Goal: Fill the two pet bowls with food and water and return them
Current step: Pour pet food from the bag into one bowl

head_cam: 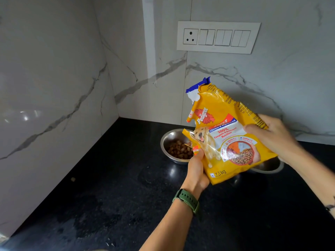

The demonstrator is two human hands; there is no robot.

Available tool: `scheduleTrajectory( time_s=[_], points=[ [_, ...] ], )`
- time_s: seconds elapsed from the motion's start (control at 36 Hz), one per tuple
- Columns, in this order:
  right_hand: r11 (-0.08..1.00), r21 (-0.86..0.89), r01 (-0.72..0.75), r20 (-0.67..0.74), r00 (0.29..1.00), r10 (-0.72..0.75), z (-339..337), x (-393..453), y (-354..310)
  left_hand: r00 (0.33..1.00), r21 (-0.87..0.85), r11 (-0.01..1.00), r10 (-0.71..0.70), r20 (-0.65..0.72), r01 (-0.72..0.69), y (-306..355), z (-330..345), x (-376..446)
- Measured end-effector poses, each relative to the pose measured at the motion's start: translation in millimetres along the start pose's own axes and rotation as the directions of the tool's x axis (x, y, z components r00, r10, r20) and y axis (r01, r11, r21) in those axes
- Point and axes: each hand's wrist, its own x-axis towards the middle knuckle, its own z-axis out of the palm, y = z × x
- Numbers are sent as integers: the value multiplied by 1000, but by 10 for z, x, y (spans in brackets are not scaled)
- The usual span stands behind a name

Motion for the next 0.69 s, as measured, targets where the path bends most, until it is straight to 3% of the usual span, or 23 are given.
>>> scheduleTrajectory(
  time_s=[0.69],
  points=[
    [1000, 8, 25, 2, 1000, -25, 36, 45, -42, 999, -46, 999, 2, 40, 0, 7, -56, 68]
  ],
)
